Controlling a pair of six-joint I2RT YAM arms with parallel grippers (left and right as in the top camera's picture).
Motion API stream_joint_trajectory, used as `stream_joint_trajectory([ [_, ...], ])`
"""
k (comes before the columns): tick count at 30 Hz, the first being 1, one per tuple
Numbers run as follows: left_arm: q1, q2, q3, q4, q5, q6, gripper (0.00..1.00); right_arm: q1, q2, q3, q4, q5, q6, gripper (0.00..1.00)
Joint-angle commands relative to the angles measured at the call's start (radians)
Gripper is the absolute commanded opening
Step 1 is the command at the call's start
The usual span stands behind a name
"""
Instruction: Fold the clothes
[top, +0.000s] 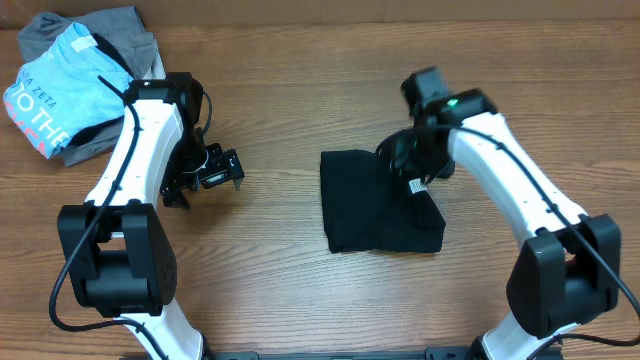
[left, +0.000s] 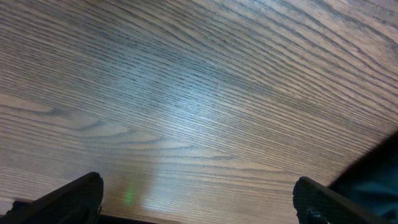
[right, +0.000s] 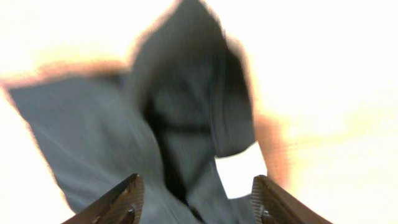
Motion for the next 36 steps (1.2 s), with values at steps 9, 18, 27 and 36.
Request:
stream_joint_trajectory([
  [9,-0.008,-0.016,-0.01,0.004,0.012,0.027,1.0,-0.142,0.031,0.032,0.161,-0.156,-0.086,0.6],
  [18,-0.008,-0.016,-0.01,-0.003,0.012,0.027,1.0,-0.142,0.168,0.028,0.187,-0.197,-0.081,0.6],
  [27,-0.008,-0.016,-0.01,-0.003,0.011,0.027,1.0,-0.143,0.207,0.028,0.234,-0.166,-0.073,0.13],
  [36,-0.008,-0.016,-0.01,-0.003,0.011,0.027,1.0,-0.143,0.211,0.027,0.235,0.096,-0.043,0.04],
])
